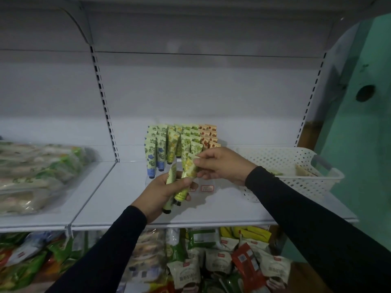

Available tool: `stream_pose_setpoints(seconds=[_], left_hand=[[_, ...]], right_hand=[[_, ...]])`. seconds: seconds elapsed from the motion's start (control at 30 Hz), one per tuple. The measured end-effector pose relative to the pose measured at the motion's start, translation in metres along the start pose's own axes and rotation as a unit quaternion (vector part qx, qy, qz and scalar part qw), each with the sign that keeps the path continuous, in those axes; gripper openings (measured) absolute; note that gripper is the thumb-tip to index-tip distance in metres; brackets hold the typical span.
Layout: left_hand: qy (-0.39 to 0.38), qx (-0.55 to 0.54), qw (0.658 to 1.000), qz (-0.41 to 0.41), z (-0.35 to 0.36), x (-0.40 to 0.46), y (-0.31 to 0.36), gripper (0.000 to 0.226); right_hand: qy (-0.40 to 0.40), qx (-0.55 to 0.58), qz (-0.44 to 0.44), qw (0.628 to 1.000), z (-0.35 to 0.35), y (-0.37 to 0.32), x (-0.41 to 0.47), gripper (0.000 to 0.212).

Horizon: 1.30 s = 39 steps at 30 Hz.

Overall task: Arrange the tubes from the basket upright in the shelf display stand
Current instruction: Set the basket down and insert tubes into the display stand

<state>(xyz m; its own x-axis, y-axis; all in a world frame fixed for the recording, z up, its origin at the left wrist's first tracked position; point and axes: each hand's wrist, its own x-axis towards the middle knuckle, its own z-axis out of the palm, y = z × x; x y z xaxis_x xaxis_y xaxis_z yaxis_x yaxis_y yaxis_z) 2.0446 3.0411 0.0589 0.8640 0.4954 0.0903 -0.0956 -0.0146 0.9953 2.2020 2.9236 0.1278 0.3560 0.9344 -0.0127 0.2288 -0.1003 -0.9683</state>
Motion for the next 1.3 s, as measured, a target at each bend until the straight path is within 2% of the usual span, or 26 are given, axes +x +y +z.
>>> stream_pose_setpoints(seconds=[0.13, 0.27, 0.37, 0.53, 0.63, 0.73, 0.83, 0.93, 1.03, 1.1, 1.23, 1.3], left_hand=[[0.009, 0.008, 1.0, -0.006, -0.005, -0.002, 0.0, 0.042], [0.108, 0.025, 0.993, -0.028, -0.024, -0.007, -0.003, 0.036], [0.184, 0.052, 0.981, -0.033, -0.047, -0.011, -0.007, 0.029], [0.228, 0.095, 0.968, -0.034, -0.078, -0.019, -0.011, 0.028], [0.226, 0.176, 0.958, -0.006, -0.081, -0.018, 0.007, 0.028], [0.233, 0.265, 0.933, 0.066, -0.08, -0.006, 0.045, 0.022], [0.248, 0.326, 0.904, 0.125, -0.081, 0.018, 0.082, 0.023], [0.249, 0.417, 0.866, 0.12, -0.078, 0.043, 0.105, 0.035], [0.225, 0.469, 0.849, 0.092, -0.069, 0.065, 0.115, 0.037], [0.202, 0.484, 0.848, 0.073, -0.066, 0.078, 0.118, 0.031], [0.138, 0.419, 0.896, 0.045, -0.067, 0.093, 0.13, 0.014], [0.131, 0.438, 0.886, 0.076, -0.069, 0.092, 0.139, 0.012]], right_hand=[[0.025, 0.063, 0.002, 0.998, 0.0, -0.006, 0.0, 0.012], [0.106, 0.039, -0.066, 0.991, 0.0, -0.019, 0.006, 0.013], [0.181, -0.016, -0.125, 0.975, 0.002, -0.03, 0.014, 0.006], [0.242, -0.14, -0.17, 0.945, 0.012, -0.041, 0.031, 0.015], [0.252, -0.187, -0.184, 0.932, 0.016, -0.043, 0.04, 0.018], [0.263, -0.239, -0.194, 0.914, 0.016, -0.047, 0.045, 0.021], [0.275, -0.244, -0.197, 0.909, 0.012, -0.053, 0.047, 0.021], [0.288, -0.242, -0.205, 0.904, 0.005, -0.061, 0.05, 0.021], [0.295, -0.24, -0.211, 0.9, 0.0, -0.068, 0.054, 0.022], [0.297, -0.234, -0.21, 0.902, -0.003, -0.07, 0.057, 0.022], [0.294, -0.208, -0.201, 0.911, -0.01, -0.071, 0.061, 0.019], [0.297, -0.205, -0.198, 0.911, -0.014, -0.073, 0.062, 0.019]])
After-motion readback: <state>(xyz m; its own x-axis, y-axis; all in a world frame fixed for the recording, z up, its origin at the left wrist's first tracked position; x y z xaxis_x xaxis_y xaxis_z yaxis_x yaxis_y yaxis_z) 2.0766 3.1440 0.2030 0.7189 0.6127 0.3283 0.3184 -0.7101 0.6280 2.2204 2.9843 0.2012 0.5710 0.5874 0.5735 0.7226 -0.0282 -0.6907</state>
